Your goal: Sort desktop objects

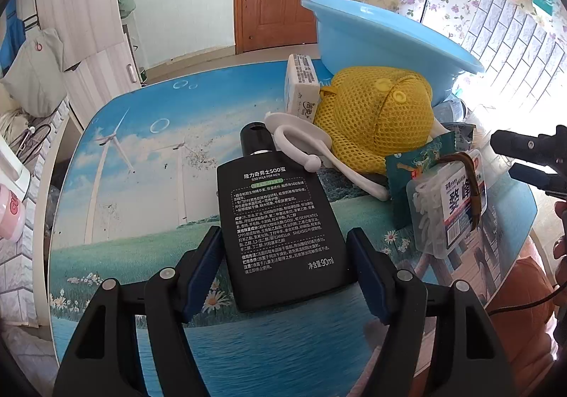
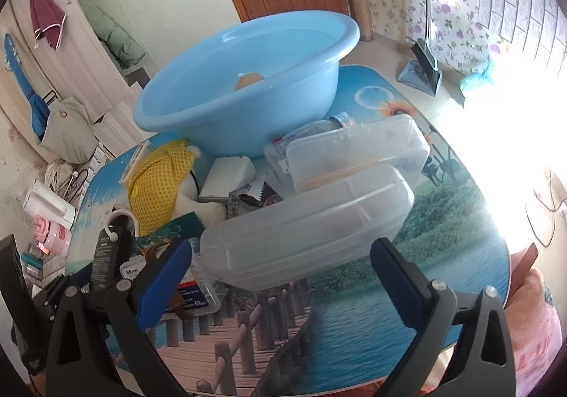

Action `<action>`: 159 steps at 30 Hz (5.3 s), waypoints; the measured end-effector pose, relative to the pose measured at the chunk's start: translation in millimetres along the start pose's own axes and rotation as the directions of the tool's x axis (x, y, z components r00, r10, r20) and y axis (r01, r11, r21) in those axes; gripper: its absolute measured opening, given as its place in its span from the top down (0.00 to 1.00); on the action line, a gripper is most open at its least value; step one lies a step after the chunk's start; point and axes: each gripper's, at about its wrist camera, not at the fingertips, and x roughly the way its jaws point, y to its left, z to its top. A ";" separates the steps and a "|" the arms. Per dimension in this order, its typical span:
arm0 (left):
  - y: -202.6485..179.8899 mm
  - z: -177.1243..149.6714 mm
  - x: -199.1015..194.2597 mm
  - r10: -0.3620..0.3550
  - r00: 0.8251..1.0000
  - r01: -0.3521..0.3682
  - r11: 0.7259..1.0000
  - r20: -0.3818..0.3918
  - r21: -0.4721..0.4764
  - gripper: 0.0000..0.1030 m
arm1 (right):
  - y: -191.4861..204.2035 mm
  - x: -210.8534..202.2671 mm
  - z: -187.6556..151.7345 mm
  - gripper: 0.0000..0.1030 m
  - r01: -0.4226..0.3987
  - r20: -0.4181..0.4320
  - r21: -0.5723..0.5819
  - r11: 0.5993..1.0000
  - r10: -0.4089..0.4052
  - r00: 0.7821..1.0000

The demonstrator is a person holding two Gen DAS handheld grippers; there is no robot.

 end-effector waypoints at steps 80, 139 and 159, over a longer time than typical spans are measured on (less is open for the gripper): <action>-4.8 -38.6 -27.8 0.024 1.000 -0.024 0.999 -0.003 0.041 0.31 | -6.8 -10.1 -16.9 0.34 0.081 -0.085 -0.195 0.977 -0.099 0.991; -7.7 -47.2 -24.6 0.034 0.998 -0.036 0.999 0.048 0.038 0.00 | -24.5 -6.7 -38.9 0.32 0.002 -0.062 -0.293 0.956 -0.021 0.998; -8.8 -45.8 -31.3 0.020 0.997 -0.025 0.998 0.071 0.059 0.33 | -25.0 -11.9 -42.6 0.67 0.006 -0.028 -0.330 0.944 -0.016 0.999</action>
